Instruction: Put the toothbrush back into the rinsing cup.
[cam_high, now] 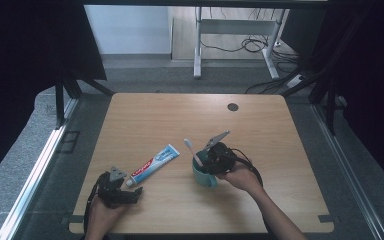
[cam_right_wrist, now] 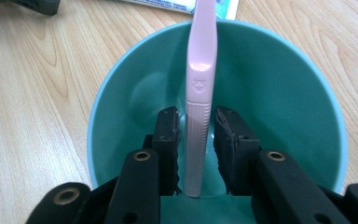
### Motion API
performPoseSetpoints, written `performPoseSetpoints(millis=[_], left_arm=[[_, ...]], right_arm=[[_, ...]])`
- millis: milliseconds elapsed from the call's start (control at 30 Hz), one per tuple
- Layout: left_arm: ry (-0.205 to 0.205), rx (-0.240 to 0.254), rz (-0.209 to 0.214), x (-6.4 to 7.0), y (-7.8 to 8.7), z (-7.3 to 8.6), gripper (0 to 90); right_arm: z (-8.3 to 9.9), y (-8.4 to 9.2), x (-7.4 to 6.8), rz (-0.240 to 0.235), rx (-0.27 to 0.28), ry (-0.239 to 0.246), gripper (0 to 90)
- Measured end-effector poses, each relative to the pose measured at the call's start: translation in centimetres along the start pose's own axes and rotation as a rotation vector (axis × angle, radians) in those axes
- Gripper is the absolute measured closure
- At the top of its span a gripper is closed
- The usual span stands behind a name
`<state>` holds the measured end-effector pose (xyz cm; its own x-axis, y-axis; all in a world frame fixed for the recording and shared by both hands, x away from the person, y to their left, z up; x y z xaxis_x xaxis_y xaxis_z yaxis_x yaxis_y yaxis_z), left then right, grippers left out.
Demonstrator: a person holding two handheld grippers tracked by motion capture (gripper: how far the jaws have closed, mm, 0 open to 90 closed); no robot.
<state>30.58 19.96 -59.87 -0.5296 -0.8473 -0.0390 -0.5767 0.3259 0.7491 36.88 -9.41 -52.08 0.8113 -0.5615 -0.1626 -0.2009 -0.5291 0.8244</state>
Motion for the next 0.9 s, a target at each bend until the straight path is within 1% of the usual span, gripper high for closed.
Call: performPoseSetpoints(millis=[133,233,500,667,767,900], left_arm=[[0.000,0.000,0.000,0.0,0.0,0.0,0.0],[0.000,0.000,0.000,0.0,0.0,0.0,0.0],[0.001,0.000,0.000,0.0,0.0,0.0,0.0],[0.001,0.003,-0.001,0.0,0.0,0.0,0.0],[0.001,0.003,0.000,0.0,0.0,0.0,0.0],[0.001,0.003,-0.001,0.0,0.0,0.0,0.0]], right_arm=[[-0.2,0.5,0.0,0.001,0.013,0.000,65.8],[-0.4,0.8,-0.1,0.005,0.021,0.003,62.5],[-0.8,1.5,-0.2,0.015,0.040,0.013,50.9],[-1.0,1.7,-0.4,0.012,0.043,0.020,45.3],[-1.1,2.0,-0.5,0.008,0.055,0.028,40.9],[-1.3,2.3,-0.4,0.009,0.066,0.024,35.3]])
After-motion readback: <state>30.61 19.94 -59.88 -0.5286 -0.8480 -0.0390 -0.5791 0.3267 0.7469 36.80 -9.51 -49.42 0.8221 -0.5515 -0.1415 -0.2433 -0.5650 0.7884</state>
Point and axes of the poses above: each handheld gripper's, and its own axes: y roughly backward along the jaws, z roughly out of its underside, x roughly to its right, the point moved 7 cm from there along -y, roughly forward along the jaws, and after that the axes turned 6 degrees about -y, right-handed, at the moved point
